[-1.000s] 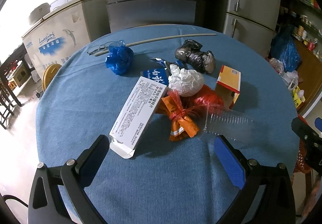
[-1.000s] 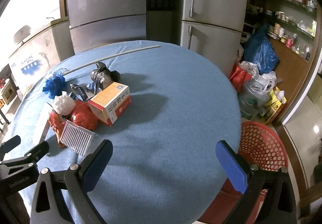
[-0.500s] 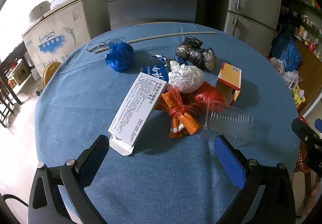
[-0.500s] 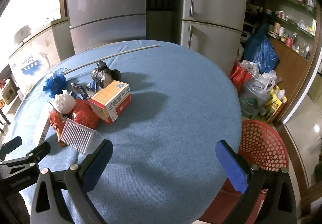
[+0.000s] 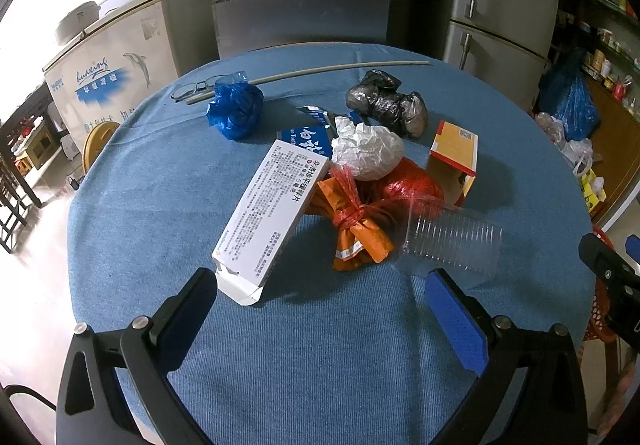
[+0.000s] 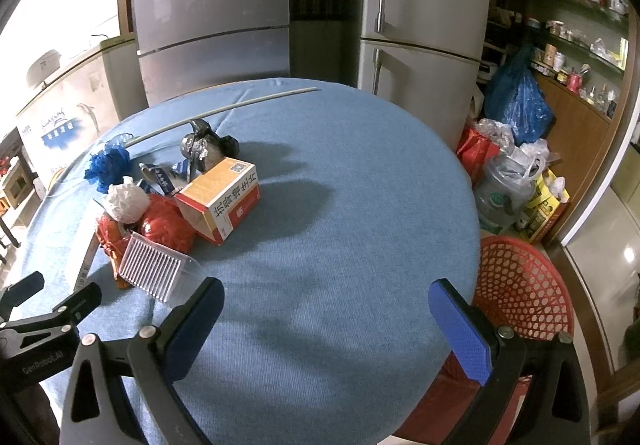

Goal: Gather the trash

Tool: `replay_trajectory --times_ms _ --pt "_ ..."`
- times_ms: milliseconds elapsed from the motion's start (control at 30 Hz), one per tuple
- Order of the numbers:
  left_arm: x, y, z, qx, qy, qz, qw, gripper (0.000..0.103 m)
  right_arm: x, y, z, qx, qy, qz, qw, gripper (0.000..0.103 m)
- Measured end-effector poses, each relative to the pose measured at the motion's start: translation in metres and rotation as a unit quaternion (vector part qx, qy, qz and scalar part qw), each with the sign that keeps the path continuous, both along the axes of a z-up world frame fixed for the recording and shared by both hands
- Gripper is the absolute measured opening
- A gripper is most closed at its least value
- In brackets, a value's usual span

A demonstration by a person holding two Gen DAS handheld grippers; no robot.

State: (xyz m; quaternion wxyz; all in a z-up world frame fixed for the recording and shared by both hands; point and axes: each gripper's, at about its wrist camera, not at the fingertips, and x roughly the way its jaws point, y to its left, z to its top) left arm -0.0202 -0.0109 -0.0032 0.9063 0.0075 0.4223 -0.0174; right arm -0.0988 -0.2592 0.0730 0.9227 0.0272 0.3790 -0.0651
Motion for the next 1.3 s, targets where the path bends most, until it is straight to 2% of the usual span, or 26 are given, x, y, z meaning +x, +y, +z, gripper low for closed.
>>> replay_trajectory --times_ms 1300 --pt "-0.0037 0.0027 -0.0062 -0.002 0.009 -0.001 1.0 0.103 -0.0012 -0.0015 -0.0068 0.001 0.009 -0.002 1.0 0.103"
